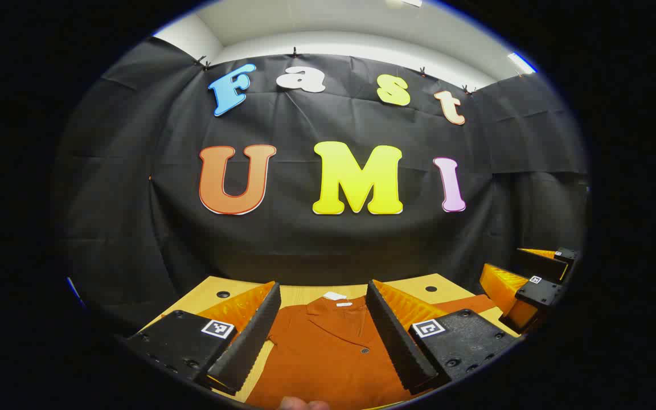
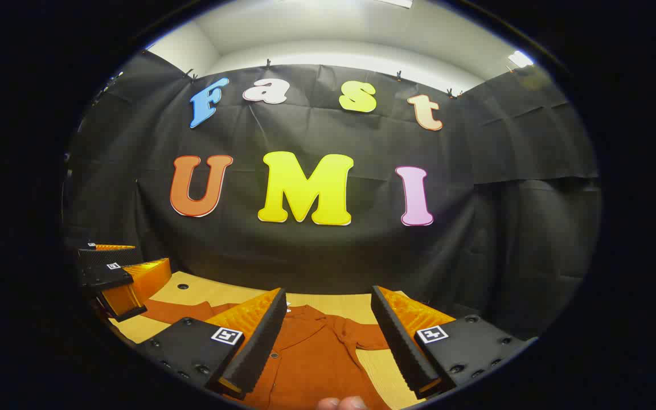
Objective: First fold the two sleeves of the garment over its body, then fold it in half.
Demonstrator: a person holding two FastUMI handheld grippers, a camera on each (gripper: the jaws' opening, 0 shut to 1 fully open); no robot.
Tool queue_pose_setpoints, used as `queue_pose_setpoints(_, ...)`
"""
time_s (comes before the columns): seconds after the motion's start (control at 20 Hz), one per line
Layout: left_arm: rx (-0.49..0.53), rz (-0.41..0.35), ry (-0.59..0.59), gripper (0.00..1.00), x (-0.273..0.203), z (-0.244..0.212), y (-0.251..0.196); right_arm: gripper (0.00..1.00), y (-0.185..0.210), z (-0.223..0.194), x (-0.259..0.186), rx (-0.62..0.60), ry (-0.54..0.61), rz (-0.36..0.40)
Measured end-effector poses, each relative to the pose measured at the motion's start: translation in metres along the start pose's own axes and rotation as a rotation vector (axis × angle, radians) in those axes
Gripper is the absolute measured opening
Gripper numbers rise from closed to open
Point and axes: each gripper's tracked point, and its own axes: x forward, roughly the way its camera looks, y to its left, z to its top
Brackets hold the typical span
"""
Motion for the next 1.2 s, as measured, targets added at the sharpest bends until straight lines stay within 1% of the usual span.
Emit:
queue_pose_setpoints(0.35, -0.008, 0.012, 0.006, 0.98, 0.008, -0.001, 0.001, 0.95, -0.01, -0.003, 0.008, -0.006, 0.01, -0.009)
queue_pose_setpoints(0.55, -0.005, 0.021, 0.004, 0.98, 0.013, -0.001, 0.002, 0.95, -0.009, -0.003, 0.014, -0.003, 0.01, 0.003)
queue_pose_setpoints(0.85, -0.006, 0.056, -0.004, 0.98, 0.018, 0.002, 0.006, 0.95, -0.013, 0.003, 0.024, 0.003, -0.002, 0.006)
queue_pose_setpoints(1.15, -0.008, 0.066, -0.003, 0.98, 0.021, 0.001, 0.006, 0.95, -0.013, 0.004, 0.029, 0.003, -0.003, 0.012)
queue_pose_setpoints(1.2, -0.008, 0.067, -0.001, 0.98, 0.021, 0.001, 0.007, 0.93, -0.012, 0.003, 0.029, 0.002, -0.003, 0.013)
